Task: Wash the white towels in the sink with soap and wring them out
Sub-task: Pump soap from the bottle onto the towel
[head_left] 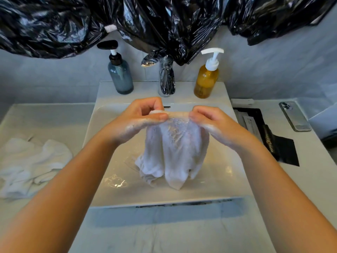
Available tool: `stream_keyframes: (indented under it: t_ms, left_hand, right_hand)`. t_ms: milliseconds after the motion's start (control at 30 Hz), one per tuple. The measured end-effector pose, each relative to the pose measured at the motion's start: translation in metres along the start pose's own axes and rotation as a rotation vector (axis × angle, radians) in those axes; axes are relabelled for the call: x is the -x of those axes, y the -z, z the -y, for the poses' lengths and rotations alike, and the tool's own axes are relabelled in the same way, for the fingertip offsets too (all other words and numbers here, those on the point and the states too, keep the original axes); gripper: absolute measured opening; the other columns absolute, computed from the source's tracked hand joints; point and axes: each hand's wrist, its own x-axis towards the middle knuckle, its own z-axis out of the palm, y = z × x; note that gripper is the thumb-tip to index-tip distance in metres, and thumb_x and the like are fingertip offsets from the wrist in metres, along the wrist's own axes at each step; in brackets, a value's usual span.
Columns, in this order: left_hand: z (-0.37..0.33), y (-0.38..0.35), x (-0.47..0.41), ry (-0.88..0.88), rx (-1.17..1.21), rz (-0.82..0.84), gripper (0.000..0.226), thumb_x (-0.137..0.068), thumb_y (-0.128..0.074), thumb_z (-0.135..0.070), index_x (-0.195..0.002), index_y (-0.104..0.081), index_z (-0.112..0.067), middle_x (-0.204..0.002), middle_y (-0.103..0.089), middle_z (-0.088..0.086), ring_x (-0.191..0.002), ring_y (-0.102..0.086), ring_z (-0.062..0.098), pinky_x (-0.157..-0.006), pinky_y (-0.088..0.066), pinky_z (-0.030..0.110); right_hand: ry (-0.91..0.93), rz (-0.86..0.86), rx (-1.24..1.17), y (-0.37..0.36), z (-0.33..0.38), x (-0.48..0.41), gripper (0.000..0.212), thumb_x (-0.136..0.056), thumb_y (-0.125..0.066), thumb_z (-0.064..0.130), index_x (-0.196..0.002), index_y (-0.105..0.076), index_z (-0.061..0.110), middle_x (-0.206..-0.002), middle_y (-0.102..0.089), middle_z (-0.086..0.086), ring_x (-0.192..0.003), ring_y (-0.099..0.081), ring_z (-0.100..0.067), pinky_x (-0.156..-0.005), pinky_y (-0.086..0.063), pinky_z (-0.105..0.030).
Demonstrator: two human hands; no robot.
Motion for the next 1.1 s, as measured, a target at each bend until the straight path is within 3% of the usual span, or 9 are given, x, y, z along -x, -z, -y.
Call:
stream_keyframes:
  t_ms: [100, 167, 300, 433, 567, 667, 867, 967, 1100]
  left_hand:
    - [0.006, -0.021, -0.016, 0.129, 0.087, -0.367, 0.045, -0.095, -0.057, -0.020, -0.052, -0.048, -0.023, -0.048, -0.040, -0.012, -0.046, -0.037, 0.005, -0.046, -0.031, 0.022]
    - [0.015, -0.056, -0.023, 0.240, -0.072, -0.660, 0.048, -0.103, -0.045, -0.024, -0.055, -0.042, -0.020, -0.047, -0.041, -0.009, -0.045, -0.038, 0.008, -0.051, -0.033, 0.028]
    - [0.037, -0.105, -0.030, 0.227, -0.057, -0.828, 0.050, -0.105, -0.042, -0.022, -0.055, -0.042, -0.015, -0.050, -0.046, -0.003, -0.042, -0.041, 0.003, -0.051, -0.035, 0.027]
    - [0.048, -0.100, -0.040, 0.274, 0.082, -0.844, 0.045, -0.105, -0.041, -0.027, -0.061, -0.045, -0.019, -0.059, -0.049, 0.000, -0.058, -0.049, 0.013, -0.061, -0.041, 0.034]
    - [0.064, -0.103, -0.041, 0.301, -0.101, -0.780, 0.043, -0.103, -0.045, -0.015, -0.062, -0.038, -0.022, -0.051, -0.043, -0.005, -0.043, -0.044, 0.005, -0.056, -0.031, 0.030]
    - [0.074, -0.098, -0.047, 0.322, -0.109, -0.758, 0.034, -0.103, -0.043, -0.015, -0.069, -0.046, -0.012, -0.055, -0.049, 0.002, -0.050, -0.047, 0.013, -0.056, -0.037, 0.036]
    - [0.079, -0.102, -0.051, 0.378, -0.087, -0.753, 0.035, -0.104, -0.041, -0.020, -0.073, -0.051, -0.010, -0.062, -0.052, 0.003, -0.062, -0.055, 0.017, -0.059, -0.039, 0.027]
    - [0.077, -0.096, -0.056, 0.395, -0.148, -0.704, 0.041, -0.104, -0.039, -0.018, -0.064, -0.045, -0.012, -0.058, -0.049, 0.000, -0.052, -0.044, 0.008, -0.056, -0.033, 0.031]
    - [0.081, -0.098, -0.060, 0.435, -0.154, -0.758, 0.036, -0.104, -0.031, -0.021, -0.079, -0.053, -0.006, -0.067, -0.053, 0.003, -0.062, -0.049, 0.017, -0.063, -0.033, 0.032]
  right_hand:
    - [-0.025, -0.227, -0.384, -0.042, 0.001, -0.004, 0.033, -0.093, -0.058, 0.030, -0.062, -0.055, 0.023, -0.064, -0.051, 0.005, -0.063, -0.047, -0.009, -0.059, -0.039, -0.023]
    - [-0.095, -0.488, -0.464, -0.071, -0.005, -0.018, 0.050, -0.095, -0.058, 0.029, -0.046, -0.051, 0.022, -0.051, -0.048, 0.010, -0.053, -0.043, -0.009, -0.057, -0.036, -0.026]
    - [-0.192, -0.779, -0.386, -0.081, -0.027, -0.040, 0.059, -0.099, -0.052, 0.015, -0.043, -0.037, 0.017, -0.040, -0.037, 0.009, -0.046, -0.032, -0.010, -0.058, -0.031, -0.033]
    - [-0.157, -0.784, -0.320, -0.082, -0.045, -0.042, 0.057, -0.100, -0.051, 0.017, -0.044, -0.040, 0.020, -0.045, -0.041, 0.007, -0.053, -0.040, -0.016, -0.055, -0.034, -0.031]
    - [-0.257, -0.742, -0.346, -0.078, -0.059, -0.048, 0.061, -0.098, -0.050, 0.013, -0.039, -0.051, 0.025, -0.039, -0.043, 0.011, -0.051, -0.039, -0.014, -0.060, -0.034, -0.034]
    - [-0.268, -0.728, -0.352, -0.081, -0.061, -0.046, 0.060, -0.098, -0.050, 0.015, -0.039, -0.050, 0.026, -0.040, -0.044, 0.011, -0.052, -0.042, -0.015, -0.060, -0.036, -0.033]
    - [-0.294, -0.721, -0.323, -0.076, -0.065, -0.050, 0.063, -0.099, -0.048, 0.011, -0.037, -0.046, 0.023, -0.038, -0.041, 0.011, -0.046, -0.038, -0.009, -0.058, -0.034, -0.029]
    - [-0.342, -0.702, -0.324, -0.078, -0.068, -0.052, 0.055, -0.098, -0.049, 0.011, -0.044, -0.049, 0.023, -0.046, -0.047, 0.009, -0.052, -0.044, -0.014, -0.061, -0.039, -0.032]
    - [-0.361, -0.718, -0.384, -0.077, -0.071, -0.053, 0.046, -0.101, -0.047, 0.011, -0.057, -0.043, 0.022, -0.053, -0.046, 0.008, -0.061, -0.048, -0.017, -0.055, -0.035, -0.018]
